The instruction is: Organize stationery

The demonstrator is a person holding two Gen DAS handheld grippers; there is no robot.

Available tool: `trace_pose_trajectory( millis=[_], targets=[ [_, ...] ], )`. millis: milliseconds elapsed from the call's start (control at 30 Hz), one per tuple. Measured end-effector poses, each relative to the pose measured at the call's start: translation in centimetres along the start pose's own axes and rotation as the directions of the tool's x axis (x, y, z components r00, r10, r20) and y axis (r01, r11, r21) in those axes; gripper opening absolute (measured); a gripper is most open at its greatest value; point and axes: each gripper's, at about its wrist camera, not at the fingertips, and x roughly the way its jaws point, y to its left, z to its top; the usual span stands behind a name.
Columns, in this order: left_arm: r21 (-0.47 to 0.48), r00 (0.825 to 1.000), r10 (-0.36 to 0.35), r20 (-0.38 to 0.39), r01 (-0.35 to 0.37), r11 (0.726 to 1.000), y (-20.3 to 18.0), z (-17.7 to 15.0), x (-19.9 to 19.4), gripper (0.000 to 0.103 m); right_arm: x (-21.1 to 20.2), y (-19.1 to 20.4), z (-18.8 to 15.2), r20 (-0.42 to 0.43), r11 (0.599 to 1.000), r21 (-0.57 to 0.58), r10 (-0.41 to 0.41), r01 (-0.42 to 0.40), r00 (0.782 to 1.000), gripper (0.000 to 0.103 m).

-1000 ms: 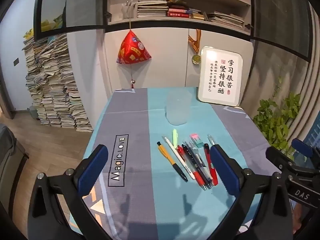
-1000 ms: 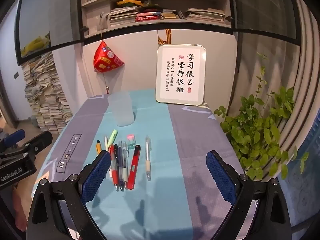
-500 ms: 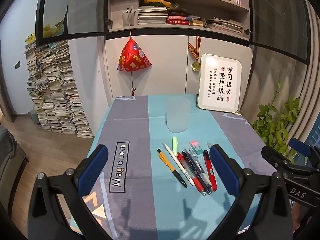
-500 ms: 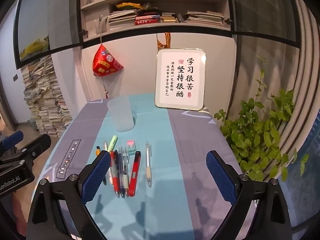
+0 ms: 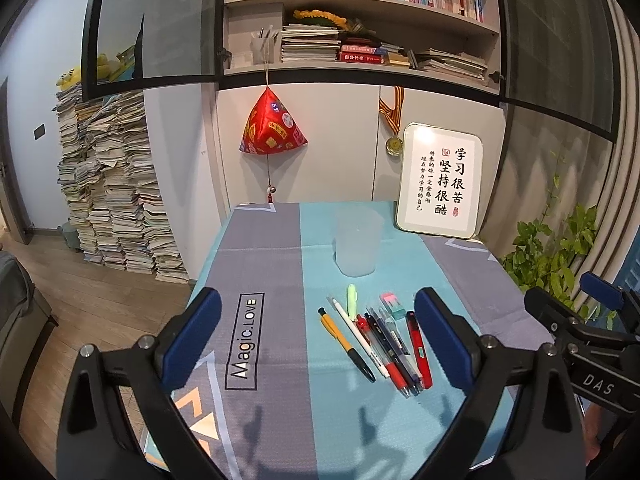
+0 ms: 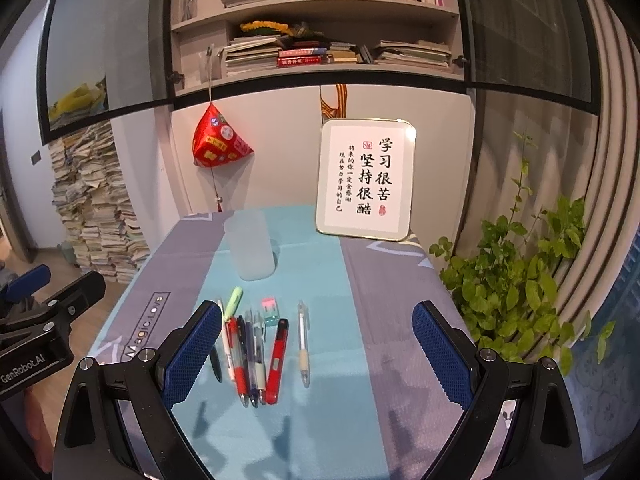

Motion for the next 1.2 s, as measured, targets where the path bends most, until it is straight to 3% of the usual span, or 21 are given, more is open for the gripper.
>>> trace_pose_trajectory(
  millis=[1200],
  targets=[
    [-0.011,1.000,-0.003,0.017,0.003,1.000,0.49,-0.26,-0.51,0.097,-0.57,0.85,0.21,0.019,1.000,-0.013,0.002,-0.002,1.000,0.096]
  ],
)
